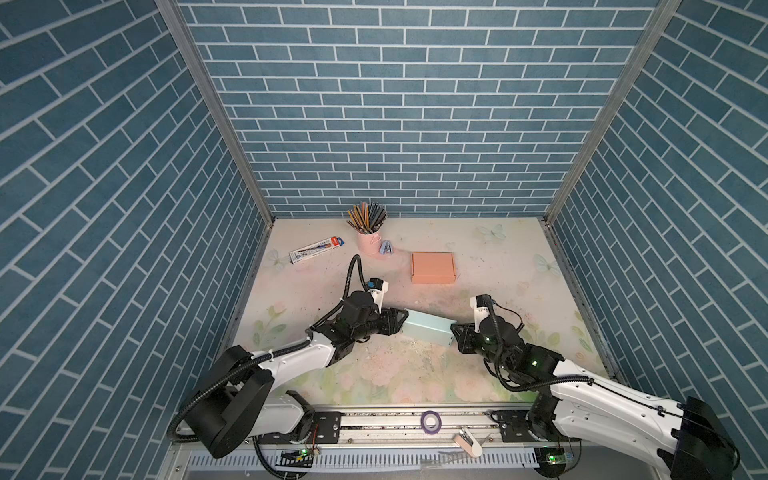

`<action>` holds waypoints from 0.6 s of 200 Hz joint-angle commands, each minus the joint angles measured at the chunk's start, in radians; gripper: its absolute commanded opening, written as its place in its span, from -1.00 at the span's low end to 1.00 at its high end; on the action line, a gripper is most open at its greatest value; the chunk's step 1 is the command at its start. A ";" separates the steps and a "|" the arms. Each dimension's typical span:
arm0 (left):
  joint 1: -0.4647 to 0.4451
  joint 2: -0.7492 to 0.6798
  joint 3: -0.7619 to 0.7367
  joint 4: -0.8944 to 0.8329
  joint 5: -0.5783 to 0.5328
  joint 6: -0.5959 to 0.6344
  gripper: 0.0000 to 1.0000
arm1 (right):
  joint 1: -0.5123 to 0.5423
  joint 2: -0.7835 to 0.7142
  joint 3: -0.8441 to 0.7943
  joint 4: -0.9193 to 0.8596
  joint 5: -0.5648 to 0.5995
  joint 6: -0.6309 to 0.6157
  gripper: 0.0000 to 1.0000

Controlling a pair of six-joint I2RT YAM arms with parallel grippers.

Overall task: Fold the paper box
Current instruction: 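Hold the mint box's two ends with both grippers, pressing its flap closed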

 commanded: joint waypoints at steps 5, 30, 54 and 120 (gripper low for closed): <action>0.006 0.057 -0.066 -0.039 -0.017 0.000 0.18 | 0.001 0.019 -0.050 -0.044 -0.019 0.043 -0.67; 0.006 0.087 -0.088 -0.003 -0.018 -0.004 0.17 | 0.002 0.018 -0.072 -0.049 -0.022 0.053 -0.68; 0.006 0.125 -0.103 0.028 -0.017 -0.008 0.16 | 0.002 0.021 -0.081 -0.080 -0.023 0.051 -0.69; 0.006 0.161 -0.120 0.065 -0.018 -0.019 0.13 | 0.002 0.064 -0.130 -0.108 -0.023 0.065 -0.71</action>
